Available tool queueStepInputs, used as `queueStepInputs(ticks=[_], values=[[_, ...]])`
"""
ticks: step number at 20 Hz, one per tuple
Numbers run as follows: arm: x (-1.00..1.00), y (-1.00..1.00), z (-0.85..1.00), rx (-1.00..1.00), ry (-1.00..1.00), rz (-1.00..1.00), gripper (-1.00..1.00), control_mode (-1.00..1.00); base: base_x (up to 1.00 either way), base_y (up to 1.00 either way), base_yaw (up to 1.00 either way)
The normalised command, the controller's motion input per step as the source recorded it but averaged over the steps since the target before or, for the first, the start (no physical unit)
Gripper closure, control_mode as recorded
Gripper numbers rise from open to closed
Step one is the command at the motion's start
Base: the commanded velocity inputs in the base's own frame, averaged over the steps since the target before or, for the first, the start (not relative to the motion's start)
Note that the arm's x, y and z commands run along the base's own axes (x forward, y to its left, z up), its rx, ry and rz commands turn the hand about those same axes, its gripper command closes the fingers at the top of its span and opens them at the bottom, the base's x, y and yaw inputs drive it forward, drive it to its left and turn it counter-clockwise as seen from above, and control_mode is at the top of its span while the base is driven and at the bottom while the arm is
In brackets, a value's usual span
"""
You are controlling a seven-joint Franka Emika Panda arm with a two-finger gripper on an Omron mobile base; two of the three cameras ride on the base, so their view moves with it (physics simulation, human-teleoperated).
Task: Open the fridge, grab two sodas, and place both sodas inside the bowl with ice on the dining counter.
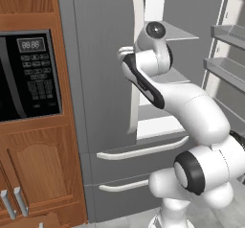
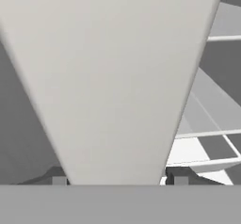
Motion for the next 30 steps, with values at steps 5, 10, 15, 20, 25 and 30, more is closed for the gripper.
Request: queueStepInputs(ticks=[5, 10, 15, 20, 25, 30], values=[[0.27, 0.09, -0.03, 0.02, -0.01, 0.03, 1.0, -1.0, 0.0, 0.0, 0.0], [-0.23, 0.31, -0.1, 0.01, -0.01, 0.08, 1.0, -1.0, 0.0, 0.0, 0.0], [-0.72, 0.59, -0.17, 0.0, 0.0, 0.02, 1.0, -1.0, 0.0, 0.0, 0.0], [-0.84, 0.76, -0.11, 0.0, 0.0, 0.01, 1.0, -1.0, 0.0, 0.0, 0.0], [-0.89, 0.69, -0.2, 0.0, -0.01, 0.02, 1.0, -1.0, 0.0, 0.0, 0.0], [-0.92, 0.63, -0.29, 0.0, -0.03, 0.0, -1.0, -1.0, 0.0, 0.0, 0.0]])
